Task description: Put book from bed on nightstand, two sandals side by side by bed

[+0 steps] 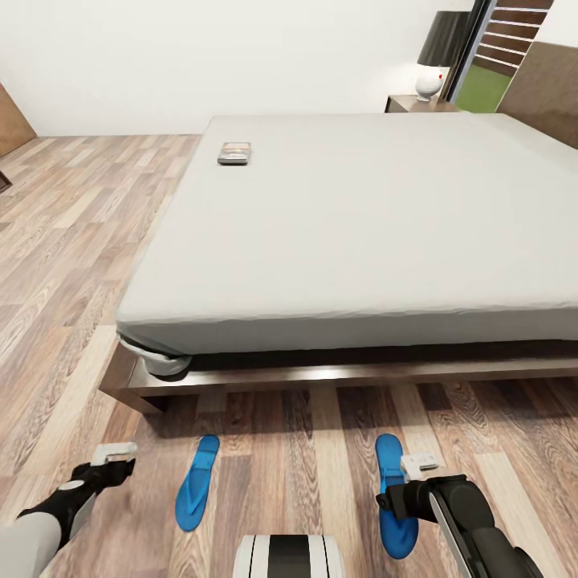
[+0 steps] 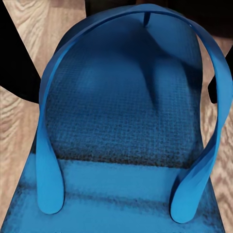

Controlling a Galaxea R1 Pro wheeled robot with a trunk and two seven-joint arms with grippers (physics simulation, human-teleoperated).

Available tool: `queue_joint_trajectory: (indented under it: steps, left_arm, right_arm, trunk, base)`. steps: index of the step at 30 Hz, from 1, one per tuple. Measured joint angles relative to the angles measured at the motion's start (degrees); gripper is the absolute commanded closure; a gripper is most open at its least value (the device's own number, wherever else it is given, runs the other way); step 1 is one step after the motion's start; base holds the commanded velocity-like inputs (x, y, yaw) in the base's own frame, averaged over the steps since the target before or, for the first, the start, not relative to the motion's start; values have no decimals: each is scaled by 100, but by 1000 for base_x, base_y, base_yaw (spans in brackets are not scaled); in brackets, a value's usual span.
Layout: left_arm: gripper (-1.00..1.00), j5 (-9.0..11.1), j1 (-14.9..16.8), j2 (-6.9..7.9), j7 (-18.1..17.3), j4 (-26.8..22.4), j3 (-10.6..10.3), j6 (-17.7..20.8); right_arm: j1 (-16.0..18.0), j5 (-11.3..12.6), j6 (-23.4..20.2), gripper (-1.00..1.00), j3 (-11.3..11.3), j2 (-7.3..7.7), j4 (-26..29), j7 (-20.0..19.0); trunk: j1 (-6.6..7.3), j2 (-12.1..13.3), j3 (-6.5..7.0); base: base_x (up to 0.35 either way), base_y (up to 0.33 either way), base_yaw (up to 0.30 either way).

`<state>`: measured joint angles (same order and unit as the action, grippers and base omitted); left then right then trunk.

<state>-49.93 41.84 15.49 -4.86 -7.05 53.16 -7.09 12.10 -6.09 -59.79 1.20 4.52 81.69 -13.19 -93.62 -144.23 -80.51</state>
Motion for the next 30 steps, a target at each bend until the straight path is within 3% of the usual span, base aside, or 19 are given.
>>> queue_joint_trajectory:
  steps: [1, 2, 5, 6, 8, 10, 13, 14, 19, 30]
  left_arm:
    - [-100, 50, -8, 130, -29, -2, -1, 3]
    - [-100, 119, -18, 371, -94, -4, -2, 11]
    - [-100, 184, -34, 728, -162, -6, -5, 21]
    - [-100, 206, -67, 939, -185, -7, -2, 25]
    - [-100, 225, -128, 1182, -201, -7, -5, 27]
    - [-100, 243, -227, 1663, -193, -8, 0, 31]
    - [-100, 247, -268, 1927, -168, -8, -3, 48]
    - [-100, 248, -282, 2079, -118, -9, 3, 73]
    - [-100, 246, -378, 2374, 289, -9, -2, 142]
    - [-100, 273, -737, 2473, 1409, -22, -4, 134]
  right_arm:
    - [0, 3, 0, 100, -1, 0, 0, 1]
    - [0, 0, 0, 100, -2, 0, 0, 3]
    - [2, -2, 0, 100, -3, 1, 0, 3]
    - [4, -5, 0, 100, -6, 4, 0, 3]
    - [4, -3, 0, 100, -8, 6, 0, 4]
    - [7, -16, 1, 100, -17, 42, -6, 6]
    - [8, -20, 2, 100, -30, 133, -7, 4]
    - [10, -36, 4, 100, -41, 197, -11, -1]
    - [26, 5, 0, 100, -29, 287, -95, -23]
    - [58, -4, 0, 100, -4, 308, -586, 4]
  trunk:
    - [0, 0, 0]
    - [0, 0, 0]
    - [0, 0, 0]
    - [0, 0, 0]
    - [0, 0, 0]
    - [0, 0, 0]
    - [0, 0, 0]
    - [0, 0, 0]
    - [0, 0, 0]
    - [0, 0, 0]
  base:
    - [0, 0, 0]
    - [0, 0, 0]
    - [0, 0, 0]
    - [0, 0, 0]
    - [0, 0, 0]
    - [0, 0, 0]
    - [0, 0, 0]
    - [0, 0, 0]
    - [0, 0, 0]
    - [0, 0, 0]
